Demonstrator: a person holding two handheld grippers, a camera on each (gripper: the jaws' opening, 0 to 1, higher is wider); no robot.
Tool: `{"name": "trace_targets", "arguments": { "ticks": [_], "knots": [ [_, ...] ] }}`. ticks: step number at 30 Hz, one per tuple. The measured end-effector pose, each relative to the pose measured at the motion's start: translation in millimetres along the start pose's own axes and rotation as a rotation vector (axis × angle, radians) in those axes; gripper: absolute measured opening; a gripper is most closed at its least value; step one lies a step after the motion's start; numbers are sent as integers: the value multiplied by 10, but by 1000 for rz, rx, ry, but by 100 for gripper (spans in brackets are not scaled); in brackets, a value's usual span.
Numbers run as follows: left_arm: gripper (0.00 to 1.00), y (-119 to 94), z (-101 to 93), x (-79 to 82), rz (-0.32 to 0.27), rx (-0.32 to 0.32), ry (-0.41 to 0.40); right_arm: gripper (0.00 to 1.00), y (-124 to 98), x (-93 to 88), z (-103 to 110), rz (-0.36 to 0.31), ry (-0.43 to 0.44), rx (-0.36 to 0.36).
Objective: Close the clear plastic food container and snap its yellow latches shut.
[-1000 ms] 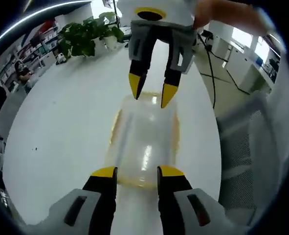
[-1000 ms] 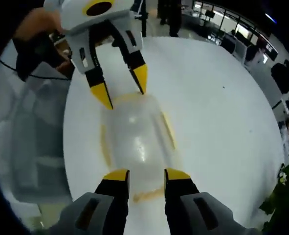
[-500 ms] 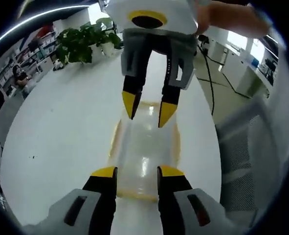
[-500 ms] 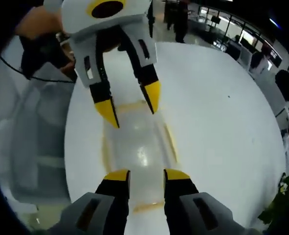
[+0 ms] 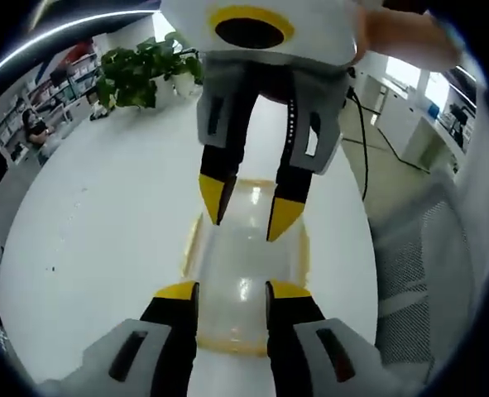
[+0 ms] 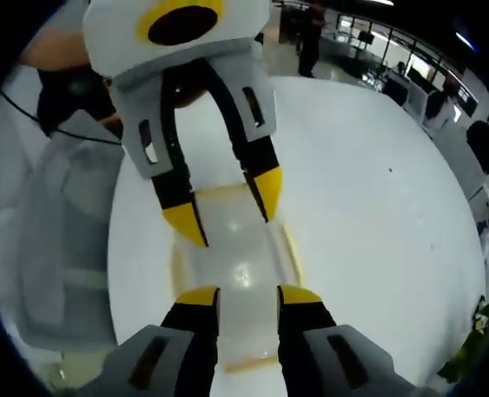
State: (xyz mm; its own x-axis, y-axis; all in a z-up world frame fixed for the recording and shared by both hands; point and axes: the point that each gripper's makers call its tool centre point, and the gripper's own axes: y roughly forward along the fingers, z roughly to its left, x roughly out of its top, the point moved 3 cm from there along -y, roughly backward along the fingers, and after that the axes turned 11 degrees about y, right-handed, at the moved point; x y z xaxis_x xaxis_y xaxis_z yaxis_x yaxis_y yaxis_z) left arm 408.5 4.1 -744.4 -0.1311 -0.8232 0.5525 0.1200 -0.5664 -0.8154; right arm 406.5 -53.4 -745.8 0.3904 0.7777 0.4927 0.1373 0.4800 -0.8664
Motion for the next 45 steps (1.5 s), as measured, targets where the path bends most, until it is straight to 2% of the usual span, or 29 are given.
{"name": "trace_targets", "arguments": {
  "ticks": [15,24,31,45],
  "knots": [
    [32,117,-166,36,-43,-23,-70,25,59,106,-83,-24,0,5],
    [34,87,-231,85,-68,-28,-81,26,60,186,-163,-33,-10,3],
    [38,98,-340,80,-70,-23,-105,27,87,209,-130,-29,-14,14],
    [44,125,-431,89,-48,35,-42,29,148,204,-165,-10,5,41]
  ]
}}
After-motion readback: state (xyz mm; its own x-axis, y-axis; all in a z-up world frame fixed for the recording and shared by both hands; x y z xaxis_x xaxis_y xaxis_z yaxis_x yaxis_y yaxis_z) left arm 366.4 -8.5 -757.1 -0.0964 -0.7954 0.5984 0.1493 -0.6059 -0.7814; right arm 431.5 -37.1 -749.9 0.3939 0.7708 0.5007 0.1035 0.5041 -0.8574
